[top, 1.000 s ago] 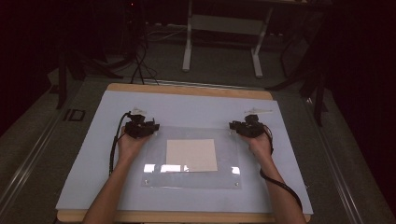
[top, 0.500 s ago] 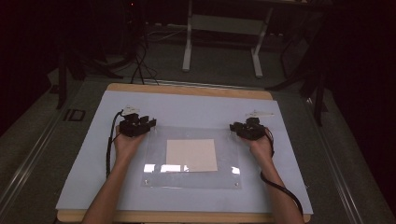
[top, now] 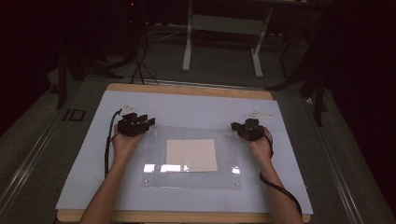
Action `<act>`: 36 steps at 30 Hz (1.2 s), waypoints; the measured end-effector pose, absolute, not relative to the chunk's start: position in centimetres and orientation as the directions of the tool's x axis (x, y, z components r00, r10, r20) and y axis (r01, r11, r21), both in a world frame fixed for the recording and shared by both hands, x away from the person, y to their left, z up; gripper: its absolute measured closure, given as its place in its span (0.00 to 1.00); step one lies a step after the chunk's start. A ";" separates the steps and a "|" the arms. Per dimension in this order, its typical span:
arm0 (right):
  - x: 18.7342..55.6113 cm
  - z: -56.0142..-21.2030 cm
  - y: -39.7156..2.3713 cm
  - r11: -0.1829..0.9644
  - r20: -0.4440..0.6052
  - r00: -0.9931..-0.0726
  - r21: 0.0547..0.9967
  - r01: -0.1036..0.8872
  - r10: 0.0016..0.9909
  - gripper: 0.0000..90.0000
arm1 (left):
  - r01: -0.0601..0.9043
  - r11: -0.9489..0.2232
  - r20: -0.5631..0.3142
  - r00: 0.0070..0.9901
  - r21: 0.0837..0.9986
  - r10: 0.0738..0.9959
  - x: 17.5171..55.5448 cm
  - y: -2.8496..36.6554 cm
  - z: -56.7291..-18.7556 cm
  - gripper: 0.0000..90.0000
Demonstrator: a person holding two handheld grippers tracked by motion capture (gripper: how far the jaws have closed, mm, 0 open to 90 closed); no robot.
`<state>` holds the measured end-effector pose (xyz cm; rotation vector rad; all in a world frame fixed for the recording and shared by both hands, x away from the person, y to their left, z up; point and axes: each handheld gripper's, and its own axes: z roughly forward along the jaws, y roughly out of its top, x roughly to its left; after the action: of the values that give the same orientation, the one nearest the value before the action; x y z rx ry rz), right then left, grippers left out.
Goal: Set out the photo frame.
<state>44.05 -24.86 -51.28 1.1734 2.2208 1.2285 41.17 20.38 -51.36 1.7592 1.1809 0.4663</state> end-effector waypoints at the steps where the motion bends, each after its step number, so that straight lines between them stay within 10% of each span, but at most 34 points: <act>1: 44.0 -51.3 -24.8 0.285 0.088 -0.599 0.819 0.498 0.796 0.93 | 0.513 -0.106 -0.174 0.467 0.852 0.867 41.2 20.3 -51.4 0.65; 16: 44.1 -51.3 -24.9 0.286 0.092 -0.600 0.815 0.504 0.795 0.93 | 0.515 -0.181 -0.115 0.490 0.838 0.864 41.7 18.9 -51.5 0.91; 36: 44.0 -51.3 -24.8 0.278 0.093 -0.595 0.820 0.501 0.799 0.93 | 0.503 -0.156 -0.118 0.472 0.850 0.874 41.5 18.7 -51.9 0.93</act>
<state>44.04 -24.81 -51.27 1.1811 2.2158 1.2305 41.48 18.67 -51.92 1.8109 1.1639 0.5122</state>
